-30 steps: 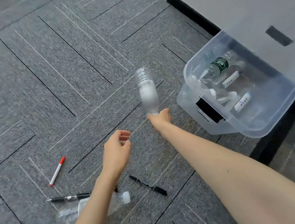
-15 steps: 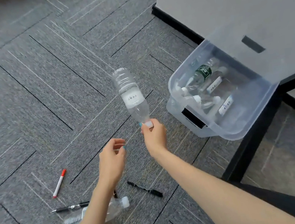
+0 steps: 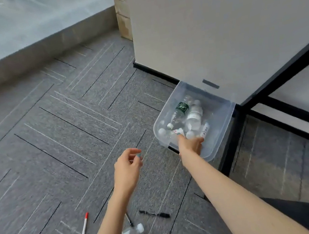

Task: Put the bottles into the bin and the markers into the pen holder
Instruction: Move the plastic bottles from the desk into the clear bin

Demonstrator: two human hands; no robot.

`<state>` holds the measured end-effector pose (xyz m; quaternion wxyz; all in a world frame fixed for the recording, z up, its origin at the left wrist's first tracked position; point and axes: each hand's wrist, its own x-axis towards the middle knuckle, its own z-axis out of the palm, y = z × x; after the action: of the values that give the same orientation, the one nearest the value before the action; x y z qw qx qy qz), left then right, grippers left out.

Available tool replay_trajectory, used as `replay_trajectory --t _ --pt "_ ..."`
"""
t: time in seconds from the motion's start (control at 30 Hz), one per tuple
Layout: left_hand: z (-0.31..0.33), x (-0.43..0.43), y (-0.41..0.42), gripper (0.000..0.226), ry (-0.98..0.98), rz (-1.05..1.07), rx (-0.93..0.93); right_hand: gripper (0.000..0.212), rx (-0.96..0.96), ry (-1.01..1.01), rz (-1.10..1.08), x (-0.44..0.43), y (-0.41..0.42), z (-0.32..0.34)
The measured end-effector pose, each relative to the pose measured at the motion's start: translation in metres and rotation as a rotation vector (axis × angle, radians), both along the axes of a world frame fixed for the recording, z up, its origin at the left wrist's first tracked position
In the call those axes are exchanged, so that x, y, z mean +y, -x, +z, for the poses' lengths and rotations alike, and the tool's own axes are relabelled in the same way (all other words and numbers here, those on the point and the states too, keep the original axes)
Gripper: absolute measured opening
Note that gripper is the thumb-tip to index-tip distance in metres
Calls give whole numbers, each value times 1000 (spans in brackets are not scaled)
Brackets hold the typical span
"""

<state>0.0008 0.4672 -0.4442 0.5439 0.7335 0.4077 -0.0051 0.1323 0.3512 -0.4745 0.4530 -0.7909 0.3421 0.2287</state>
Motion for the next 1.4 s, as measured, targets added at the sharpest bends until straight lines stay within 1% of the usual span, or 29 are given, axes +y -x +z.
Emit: replay_trajectory --t 0.03,0.13,0.2,0.3,0.37,0.53,0.63,0.7,0.77,0.87,0.93,1.07,1.13,1.23,1.4 --pt "9 -4 -4 20 0 -14 -5 63 8 -14 8 -3 3 5" --pt "37 -16 -11 19 8 -61 -2 31 -44 -27 4 -10 15 25" --pt "63 -22 -12 20 8 -88 5 18 -85 -29 6 -11 22 50" --pt "115 -27 -10 21 15 -110 8 16 -125 -51 38 -10 30 110" --pt "156 -31 -8 21 9 -122 1 10 -153 -78 61 -8 35 157" --pt "279 -53 -10 20 6 -142 -49 5 -243 -145 146 -23 43 287" --pt "349 -76 -12 20 9 -135 -95 11 -286 -236 138 -61 49 358" --pt "387 -100 -12 20 27 -133 -120 10 -305 -279 158 -93 52 399" --pt "418 -127 -14 20 51 -141 -137 10 -343 -299 181 -128 53 434" --pt "453 -173 -22 19 58 -211 -138 12 -373 -301 175 -184 48 478" --pt "469 -208 -32 17 53 -264 -129 13 -383 -284 154 -223 43 495" --pt "486 -289 -64 16 59 -376 -115 12 -418 -228 97 -312 24 509" --pt "485 -320 -78 15 57 -414 -115 11 -441 -201 77 -349 17 511" --pt "482 -389 -109 15 19 -481 -95 12 -436 -181 22 -431 -6 512" --pt "477 -499 -160 15 59 -503 -61 10 -426 -99 4 -552 -54 505"
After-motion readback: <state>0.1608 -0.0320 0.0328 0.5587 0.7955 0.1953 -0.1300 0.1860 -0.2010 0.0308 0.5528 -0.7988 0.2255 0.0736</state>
